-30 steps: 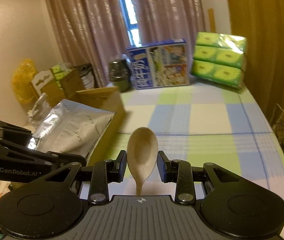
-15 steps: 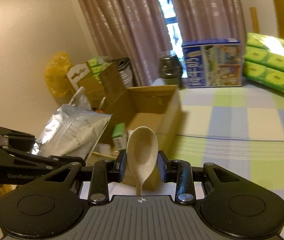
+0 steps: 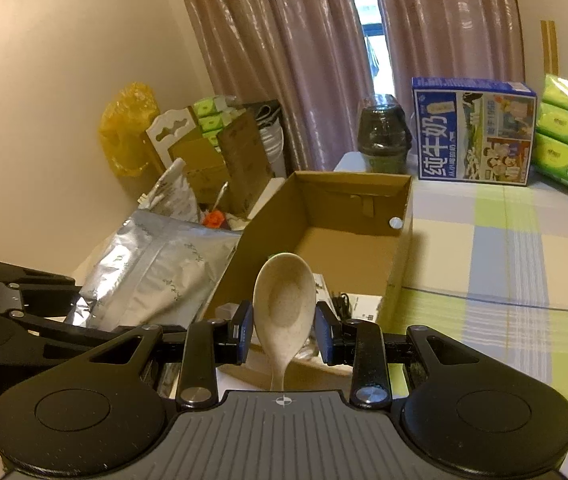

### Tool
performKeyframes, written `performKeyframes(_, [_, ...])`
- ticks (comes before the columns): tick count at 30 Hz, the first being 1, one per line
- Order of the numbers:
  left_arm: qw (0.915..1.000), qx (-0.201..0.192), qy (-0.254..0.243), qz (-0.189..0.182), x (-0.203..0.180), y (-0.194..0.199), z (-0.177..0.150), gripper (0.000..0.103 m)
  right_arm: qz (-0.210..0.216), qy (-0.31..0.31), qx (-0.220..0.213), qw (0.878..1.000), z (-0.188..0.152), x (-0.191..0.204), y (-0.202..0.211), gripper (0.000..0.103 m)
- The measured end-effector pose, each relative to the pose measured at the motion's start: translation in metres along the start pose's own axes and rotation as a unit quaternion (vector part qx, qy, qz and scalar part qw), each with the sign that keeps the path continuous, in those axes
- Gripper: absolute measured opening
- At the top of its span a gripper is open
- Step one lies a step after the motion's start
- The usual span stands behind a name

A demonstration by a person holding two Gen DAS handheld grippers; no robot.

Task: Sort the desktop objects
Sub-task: 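Lift the foil bag and wooden spoon and carry them over the cardboard box, then open the left tool to drop the foil bag while the right releases the spoon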

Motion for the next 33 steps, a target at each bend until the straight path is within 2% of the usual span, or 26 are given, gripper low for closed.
performKeyframes(11, [0.9999,0.01,0.009,0.0,0.021,-0.031,0.022,0.032,0.002,-0.008,0.013,1.0,0.013,-0.015,-0.045,0.03])
performKeyframes(23, [0.9993,0.021,0.028,-0.015,0.034,-0.075,0.054,0.032,0.0,-0.044,0.005,0.999,0.055,-0.049,-0.08,0.03])
performKeyframes(33, [0.9993,0.02,0.029,-0.015,0.042,-0.115,0.085,0.032,-0.022,-0.029,0.008,0.999,0.078,-0.072,-0.119,0.03])
Point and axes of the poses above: each gripper's, at about its wrist camera, not at the fingertips, and y roughly against the way its jaws point, x to its left, z to its top, the point moved 7 cm from there along -y, roughly the way its jaws point, and after that the axes turned 6 degrees about y, right-handed, at the moved point
